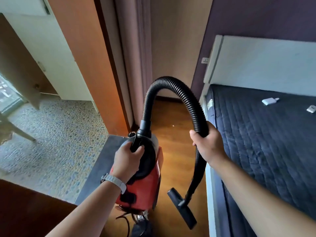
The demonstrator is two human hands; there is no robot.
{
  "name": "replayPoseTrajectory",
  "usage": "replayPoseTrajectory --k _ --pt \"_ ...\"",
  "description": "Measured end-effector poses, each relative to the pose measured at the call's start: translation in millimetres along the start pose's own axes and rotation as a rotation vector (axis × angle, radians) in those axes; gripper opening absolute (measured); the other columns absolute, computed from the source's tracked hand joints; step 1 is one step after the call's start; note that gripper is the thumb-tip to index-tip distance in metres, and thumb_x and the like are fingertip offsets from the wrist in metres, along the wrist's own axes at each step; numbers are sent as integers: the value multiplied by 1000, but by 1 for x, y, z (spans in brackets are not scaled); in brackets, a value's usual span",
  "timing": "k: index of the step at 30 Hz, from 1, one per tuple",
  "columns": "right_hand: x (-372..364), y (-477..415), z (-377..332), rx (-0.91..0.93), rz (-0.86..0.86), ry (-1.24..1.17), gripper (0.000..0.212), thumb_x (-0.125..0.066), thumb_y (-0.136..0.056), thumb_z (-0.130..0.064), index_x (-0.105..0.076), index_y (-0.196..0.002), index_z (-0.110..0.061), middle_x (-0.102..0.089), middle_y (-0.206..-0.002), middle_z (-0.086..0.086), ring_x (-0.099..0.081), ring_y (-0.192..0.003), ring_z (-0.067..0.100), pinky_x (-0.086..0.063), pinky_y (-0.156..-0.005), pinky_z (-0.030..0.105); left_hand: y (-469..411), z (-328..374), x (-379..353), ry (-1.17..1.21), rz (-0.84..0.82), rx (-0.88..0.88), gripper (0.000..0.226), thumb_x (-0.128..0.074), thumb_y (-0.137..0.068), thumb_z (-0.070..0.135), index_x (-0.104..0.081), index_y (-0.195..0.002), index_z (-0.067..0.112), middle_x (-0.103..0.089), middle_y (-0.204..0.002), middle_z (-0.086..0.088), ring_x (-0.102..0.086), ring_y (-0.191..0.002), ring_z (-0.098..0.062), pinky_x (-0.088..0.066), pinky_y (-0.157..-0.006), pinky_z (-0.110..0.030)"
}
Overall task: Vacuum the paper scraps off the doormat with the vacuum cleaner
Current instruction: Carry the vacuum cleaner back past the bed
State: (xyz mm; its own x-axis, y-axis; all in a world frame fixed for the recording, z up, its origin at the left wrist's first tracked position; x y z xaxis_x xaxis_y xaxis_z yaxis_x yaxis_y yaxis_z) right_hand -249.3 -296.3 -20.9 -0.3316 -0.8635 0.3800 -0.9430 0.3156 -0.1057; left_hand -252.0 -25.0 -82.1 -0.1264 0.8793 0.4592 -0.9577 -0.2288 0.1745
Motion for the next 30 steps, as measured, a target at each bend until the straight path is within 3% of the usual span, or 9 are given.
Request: replayPoseTrajectory --k 6,13,25,30 --pt "-43 -95 -3 -114 96 63 12 -69 -84 -16 -58 -80 -18 -61 -58 3 -56 -47 11 -47 -52 28 -125 14 -13 -59 -80 -28 22 -64 -86 34 -60 -82 13 -67 -65 -11 -64 -52 -32 -57 -50 -49" --pt "-62 -177 -20 -165 190 71 12 -66 -82 -18 -57 -82 -11 -61 -60 5 -54 -46 9 -46 -47 24 -239 56 -25 -114 -162 -115 21 -64 -88 34 -59 -78 16 -66 -63 -8 -64 -53 -29 -56 -52 -50" --pt "-85 -337 29 -220 212 -27 13 -69 -81 -23 -57 -79 -21 -61 -56 -2 -57 -47 9 -46 -50 27 -379 112 -95 -183 -167 -132 16 -65 -88 34 -64 -87 18 -67 -67 -7 -64 -55 -29 -58 -56 -46" --pt "-80 -429 59 -246 180 -44 13 -69 -85 -19 -58 -85 -12 -63 -62 3 -55 -45 1 -41 -44 13 -435 142 -151 -188 -183 -43 16 -64 -91 30 -62 -93 15 -67 -70 -10 -63 -46 -26 -56 -45 -39"
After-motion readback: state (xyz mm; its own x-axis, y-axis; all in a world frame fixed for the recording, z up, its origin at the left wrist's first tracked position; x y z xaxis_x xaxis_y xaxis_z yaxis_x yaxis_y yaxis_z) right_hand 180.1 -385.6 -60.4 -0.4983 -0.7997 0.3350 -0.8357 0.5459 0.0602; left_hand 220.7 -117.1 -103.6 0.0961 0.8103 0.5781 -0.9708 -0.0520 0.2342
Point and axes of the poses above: each hand's wrist, its own y-axis away from the middle knuckle, its own x-axis out of the back of the hand, z = x × y, the point moved 5 cm from there along -y, towards the middle knuckle
